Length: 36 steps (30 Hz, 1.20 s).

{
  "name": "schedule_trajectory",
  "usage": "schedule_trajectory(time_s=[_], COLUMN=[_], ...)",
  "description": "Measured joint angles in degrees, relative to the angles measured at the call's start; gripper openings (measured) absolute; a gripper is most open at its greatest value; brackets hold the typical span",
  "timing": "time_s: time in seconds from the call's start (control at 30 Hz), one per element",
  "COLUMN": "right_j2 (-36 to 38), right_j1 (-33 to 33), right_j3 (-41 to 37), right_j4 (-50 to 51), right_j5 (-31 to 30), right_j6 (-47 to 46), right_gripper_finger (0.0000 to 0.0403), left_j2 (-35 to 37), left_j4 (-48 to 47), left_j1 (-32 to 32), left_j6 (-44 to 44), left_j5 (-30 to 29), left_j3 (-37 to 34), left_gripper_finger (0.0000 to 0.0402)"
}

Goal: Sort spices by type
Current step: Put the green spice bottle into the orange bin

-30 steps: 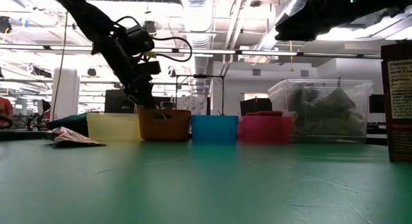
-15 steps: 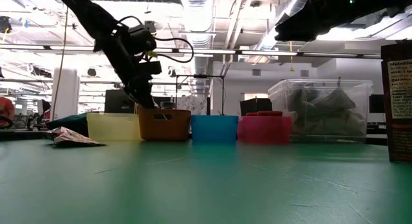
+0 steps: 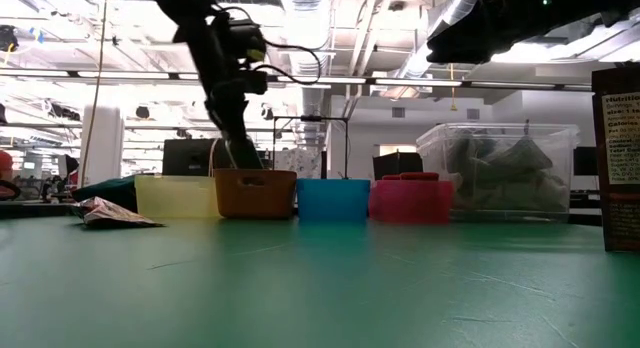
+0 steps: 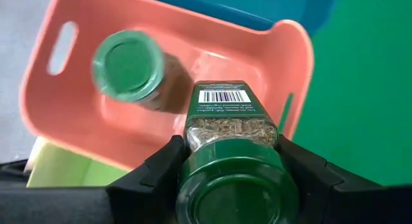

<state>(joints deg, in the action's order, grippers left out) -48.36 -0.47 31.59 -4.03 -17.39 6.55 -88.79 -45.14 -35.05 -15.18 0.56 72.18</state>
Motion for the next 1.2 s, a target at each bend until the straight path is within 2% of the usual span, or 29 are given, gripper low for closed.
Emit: schedule_trajectory(time_s=[0.2, 0.37, 0.63, 1.1, 1.2], right_j2=[0.0, 0.0, 0.0, -1.05, -1.62], right_j1=[0.0, 0.02, 0.02, 0.02, 0.0], right_j3=[0.0, 0.0, 0.0, 0.0, 0.0], right_j4=[0.09, 0.16, 0.15, 0.05, 0.04], right_j5=[0.0, 0.0, -0.01, -0.02, -0.02], right_j6=[-0.04, -0.04, 0.39, 0.12, 0.37], right_gripper_finger=[0.0317, 0.0317, 0.0317, 0.0317, 0.0317], left_j2=[-8.74, -13.16, -14.12, -14.5, -14.5], left_j4=[-9.83, -11.53, -11.68, -11.29, -11.58], left_j1=[0.88, 0.93, 1.08, 2.57, 3.1], left_j6=[-3.8, -6.04, -7.42, -7.03, -7.01], left_j5=[-1.21, -1.3, -2.99, -2.36, -2.39], left_j3=[9.35, 12.93, 13.51, 13.53, 13.51], left_gripper_finger=[0.0191, 0.0191, 0.0191, 0.0191, 0.0208])
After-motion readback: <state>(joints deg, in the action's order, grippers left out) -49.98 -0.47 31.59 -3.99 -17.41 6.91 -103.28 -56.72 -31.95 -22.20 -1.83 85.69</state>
